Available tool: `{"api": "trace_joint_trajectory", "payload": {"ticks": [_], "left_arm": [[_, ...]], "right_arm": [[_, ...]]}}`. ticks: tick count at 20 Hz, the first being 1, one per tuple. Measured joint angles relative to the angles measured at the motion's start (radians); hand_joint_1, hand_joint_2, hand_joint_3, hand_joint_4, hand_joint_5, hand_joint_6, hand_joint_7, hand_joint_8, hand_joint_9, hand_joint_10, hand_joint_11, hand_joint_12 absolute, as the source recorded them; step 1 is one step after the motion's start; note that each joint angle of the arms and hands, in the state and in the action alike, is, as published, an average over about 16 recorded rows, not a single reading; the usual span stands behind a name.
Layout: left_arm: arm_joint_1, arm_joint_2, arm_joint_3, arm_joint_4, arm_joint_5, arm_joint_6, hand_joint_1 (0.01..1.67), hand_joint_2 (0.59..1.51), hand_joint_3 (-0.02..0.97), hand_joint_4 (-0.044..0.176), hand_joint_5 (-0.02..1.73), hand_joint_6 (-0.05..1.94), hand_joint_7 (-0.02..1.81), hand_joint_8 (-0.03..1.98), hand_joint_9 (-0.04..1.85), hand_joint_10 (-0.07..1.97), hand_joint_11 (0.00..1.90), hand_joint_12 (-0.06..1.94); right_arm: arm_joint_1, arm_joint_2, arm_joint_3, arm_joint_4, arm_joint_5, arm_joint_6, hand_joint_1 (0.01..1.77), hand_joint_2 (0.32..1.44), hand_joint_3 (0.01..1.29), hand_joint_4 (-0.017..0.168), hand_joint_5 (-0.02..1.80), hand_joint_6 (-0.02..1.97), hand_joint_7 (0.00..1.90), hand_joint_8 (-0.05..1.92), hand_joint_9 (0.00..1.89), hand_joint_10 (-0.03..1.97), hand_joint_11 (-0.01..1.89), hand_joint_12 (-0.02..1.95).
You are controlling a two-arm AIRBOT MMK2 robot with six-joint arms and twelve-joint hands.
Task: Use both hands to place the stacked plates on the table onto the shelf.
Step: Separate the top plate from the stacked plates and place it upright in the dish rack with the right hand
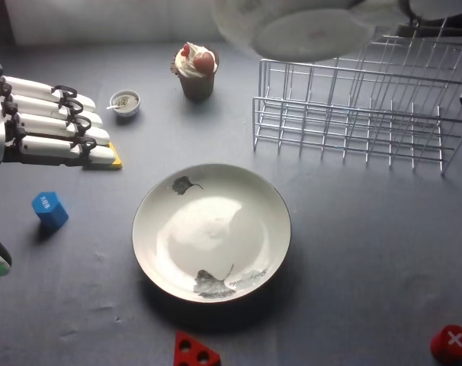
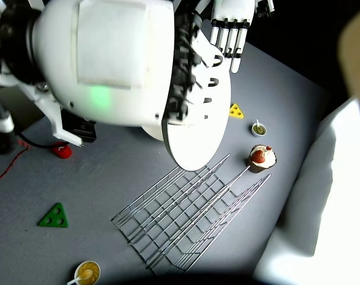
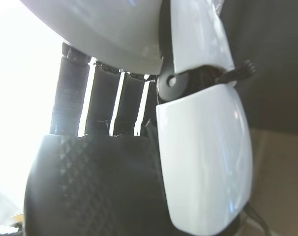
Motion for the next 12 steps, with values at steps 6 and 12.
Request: {"api": "trace_joint_trajectory", "payload": {"ticks": [6,12], "left_arm": [[-0.004,-0.001,0.000,0.000,0.000,-0.001,0.13,0.915,0.001,0.002,0.10,0.01,0.13,0.01,0.14,0.00,0.14,0.02],[-0.009,-0.002,0.000,0.001,0.000,-0.001,0.13,0.915,0.001,0.002,0.09,0.01,0.13,0.01,0.14,0.00,0.14,0.02]], "right_arm": [[0.006,0.000,0.055,0.040,-0.025,0.077,1.49,0.93,0.01,-0.009,0.96,0.89,1.07,0.61,1.13,0.69,1.03,1.28],[0.014,0.000,0.101,0.017,-0.068,0.174,1.49,0.94,0.01,-0.009,0.95,0.88,1.07,0.61,1.13,0.68,1.03,1.27]]}}
